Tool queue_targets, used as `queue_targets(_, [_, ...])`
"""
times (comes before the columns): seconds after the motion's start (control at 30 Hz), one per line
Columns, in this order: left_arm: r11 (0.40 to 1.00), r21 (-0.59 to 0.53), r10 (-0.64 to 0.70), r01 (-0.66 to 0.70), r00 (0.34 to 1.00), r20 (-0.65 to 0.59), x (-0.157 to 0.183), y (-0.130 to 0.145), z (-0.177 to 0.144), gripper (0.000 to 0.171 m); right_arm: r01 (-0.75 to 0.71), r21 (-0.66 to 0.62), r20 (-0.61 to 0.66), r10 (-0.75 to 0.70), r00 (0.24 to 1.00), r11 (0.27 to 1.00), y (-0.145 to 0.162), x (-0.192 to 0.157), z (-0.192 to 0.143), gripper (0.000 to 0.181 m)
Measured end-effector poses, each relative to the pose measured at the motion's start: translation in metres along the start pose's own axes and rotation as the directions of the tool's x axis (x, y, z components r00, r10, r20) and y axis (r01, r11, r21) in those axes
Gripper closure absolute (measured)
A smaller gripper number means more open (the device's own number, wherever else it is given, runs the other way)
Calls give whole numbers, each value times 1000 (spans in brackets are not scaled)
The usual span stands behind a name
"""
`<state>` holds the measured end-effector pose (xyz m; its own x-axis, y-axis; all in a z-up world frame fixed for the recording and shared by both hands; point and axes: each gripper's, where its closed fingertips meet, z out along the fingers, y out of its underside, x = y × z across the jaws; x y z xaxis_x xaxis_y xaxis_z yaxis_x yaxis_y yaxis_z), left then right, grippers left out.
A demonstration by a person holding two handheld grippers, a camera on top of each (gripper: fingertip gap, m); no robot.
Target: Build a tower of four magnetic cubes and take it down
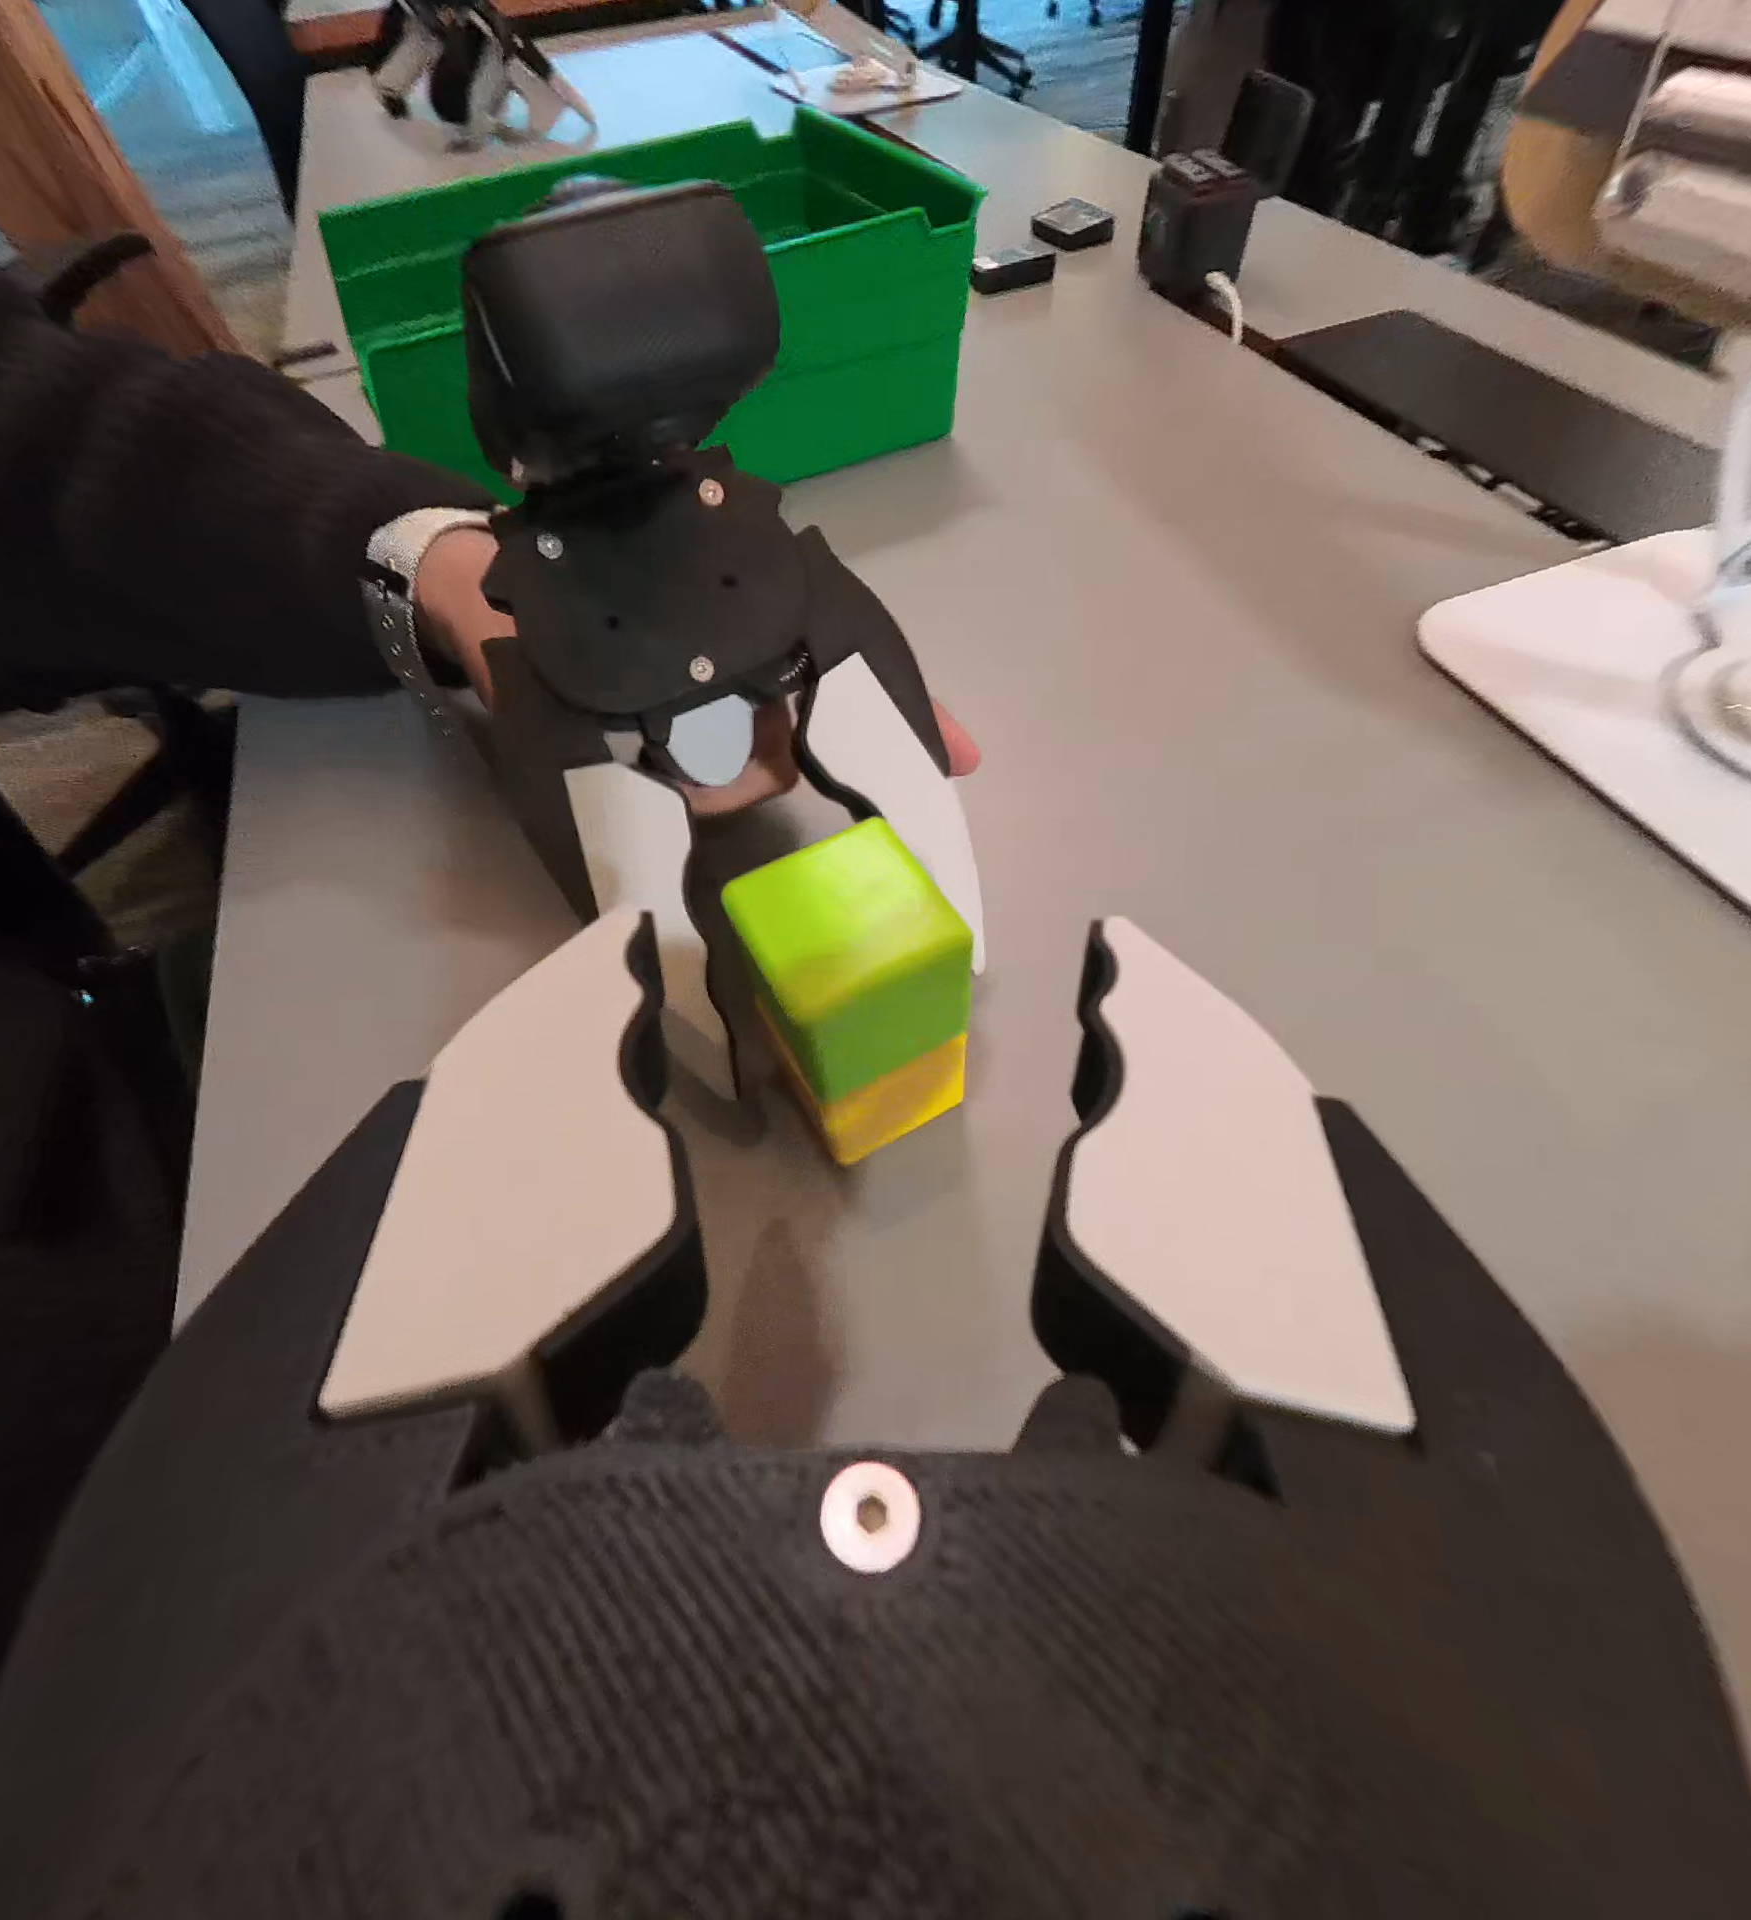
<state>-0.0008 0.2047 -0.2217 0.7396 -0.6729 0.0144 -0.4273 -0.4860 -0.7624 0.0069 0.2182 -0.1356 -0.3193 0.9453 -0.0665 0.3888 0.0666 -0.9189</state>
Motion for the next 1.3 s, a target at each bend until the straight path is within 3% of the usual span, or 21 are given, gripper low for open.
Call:
queue_targets(0.17, [999,-52,-1,1,1000,-5,0,5,5,107,-78,18,86,76,993,997,13,1,17,99])
queue_targets(0.4, [995,-98,23,-26,999,-26,5,11,10,122,83,-11,135,-81,988,996,24,-7,32,100])
queue_targets(0.8, [995,-102,-2,-5,998,-62,7,12,10,122,160,8,127,-160,979,987,27,-9,34,126])
queue_targets(1.03, [996,-85,-28,22,997,-78,6,10,8,109,130,39,94,-134,987,991,27,-10,34,129])
queue_targets(1.3, [996,-76,-46,36,991,-124,9,8,7,114,125,42,95,-129,987,991,25,-13,36,129])
